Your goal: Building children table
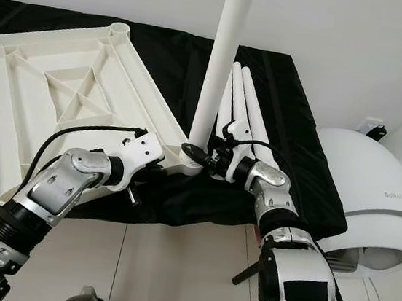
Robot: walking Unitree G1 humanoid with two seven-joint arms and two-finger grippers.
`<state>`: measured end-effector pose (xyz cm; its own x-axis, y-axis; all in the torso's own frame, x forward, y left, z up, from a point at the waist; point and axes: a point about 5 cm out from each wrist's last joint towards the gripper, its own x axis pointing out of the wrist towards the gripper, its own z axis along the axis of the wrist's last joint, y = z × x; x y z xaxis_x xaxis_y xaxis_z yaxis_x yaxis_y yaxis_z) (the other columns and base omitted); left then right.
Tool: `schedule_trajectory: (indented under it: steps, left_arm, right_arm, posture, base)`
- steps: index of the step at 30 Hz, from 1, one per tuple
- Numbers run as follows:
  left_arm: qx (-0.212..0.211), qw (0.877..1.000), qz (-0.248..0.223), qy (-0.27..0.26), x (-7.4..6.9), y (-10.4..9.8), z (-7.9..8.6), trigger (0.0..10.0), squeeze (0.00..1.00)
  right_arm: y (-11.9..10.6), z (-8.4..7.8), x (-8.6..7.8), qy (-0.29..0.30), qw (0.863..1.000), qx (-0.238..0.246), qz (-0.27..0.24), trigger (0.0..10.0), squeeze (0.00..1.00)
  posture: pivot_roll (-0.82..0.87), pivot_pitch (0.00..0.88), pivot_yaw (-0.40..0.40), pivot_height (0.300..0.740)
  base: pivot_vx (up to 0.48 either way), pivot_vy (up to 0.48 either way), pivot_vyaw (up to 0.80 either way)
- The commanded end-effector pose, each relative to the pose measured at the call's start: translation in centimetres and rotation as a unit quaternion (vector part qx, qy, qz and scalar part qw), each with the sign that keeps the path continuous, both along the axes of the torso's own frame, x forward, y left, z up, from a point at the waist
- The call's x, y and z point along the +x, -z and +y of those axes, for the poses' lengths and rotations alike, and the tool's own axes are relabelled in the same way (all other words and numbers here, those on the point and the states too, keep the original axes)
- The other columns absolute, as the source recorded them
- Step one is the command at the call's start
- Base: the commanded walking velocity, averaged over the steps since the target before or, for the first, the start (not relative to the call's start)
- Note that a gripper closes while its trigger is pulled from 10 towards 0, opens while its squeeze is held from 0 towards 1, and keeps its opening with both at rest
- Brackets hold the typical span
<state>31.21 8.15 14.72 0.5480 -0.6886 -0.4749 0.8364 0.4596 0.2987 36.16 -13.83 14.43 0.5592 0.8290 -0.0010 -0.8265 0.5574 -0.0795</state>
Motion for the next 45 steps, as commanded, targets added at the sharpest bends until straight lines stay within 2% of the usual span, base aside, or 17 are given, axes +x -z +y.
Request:
schedule_trajectory:
  steps: [1, 10, 13, 25, 35, 41, 42, 45]
  left_arm:
    - [0.001, 1.000, -0.019, -0.005, 0.3, -0.7, -0.1, 10.0, 0.00]
    - [0.000, 1.000, -0.020, -0.004, 0.2, -0.7, -0.2, 10.0, 0.00]
    - [-0.001, 1.000, -0.019, -0.004, 0.2, -0.7, -0.2, 10.0, 0.00]
    - [-0.001, 1.000, -0.017, -0.002, 0.2, -0.7, -0.2, 10.0, 0.00]
    - [0.000, 1.000, -0.016, -0.004, 0.2, -0.7, -0.2, 10.0, 0.00]
    - [0.000, 1.000, -0.016, -0.006, 0.2, -0.7, -0.2, 10.0, 0.00]
    - [-0.001, 1.000, -0.016, -0.006, 0.2, -0.7, -0.2, 10.0, 0.00]
    - [-0.001, 1.000, -0.016, -0.006, 0.2, -0.7, -0.2, 10.0, 0.00]
  right_arm:
    - [0.4, 0.3, -0.2, -0.013, 1.000, 0.005, 0.014, 0.0, 0.00]
    - [0.9, 1.0, -0.7, -0.013, 0.999, 0.043, 0.011, 0.0, 0.00]
    - [0.9, 1.2, -1.0, 0.004, 0.998, 0.064, 0.003, 0.0, 0.00]
    - [0.3, 1.5, -1.1, 0.050, 0.995, 0.078, -0.024, 0.0, 0.00]
    - [-1.1, 2.8, -1.5, 0.114, 0.987, 0.102, -0.052, 0.0, 0.00]
    - [-1.2, 3.4, -1.5, 0.160, 0.981, 0.102, -0.046, 0.0, 0.00]
    - [-1.2, 3.6, -1.5, 0.182, 0.977, 0.100, -0.044, 0.0, 0.00]
    - [-1.2, 3.7, -1.6, 0.190, 0.976, 0.102, -0.044, 0.0, 0.00]
  posture:
    - [0.02, 0.024, -0.061, 0.740]
    - [0.02, 0.013, -0.064, 0.740]
    - [0.02, 0.013, -0.064, 0.740]
    - [0.01, 0.030, -0.061, 0.740]
    - [0.01, 0.037, -0.062, 0.740]
    - [0.01, 0.041, -0.063, 0.740]
    - [0.01, 0.043, -0.062, 0.740]
    - [0.01, 0.043, -0.062, 0.740]
  base:
    - [0.000, 0.000, 0.00]
    - [0.000, 0.000, 0.00]
    - [0.000, 0.000, 0.00]
    - [0.000, 0.000, 0.00]
    - [0.000, 0.000, 0.00]
    - [0.000, 0.000, 0.00]
    - [0.000, 0.000, 0.00]
    - [0.000, 0.000, 0.00]
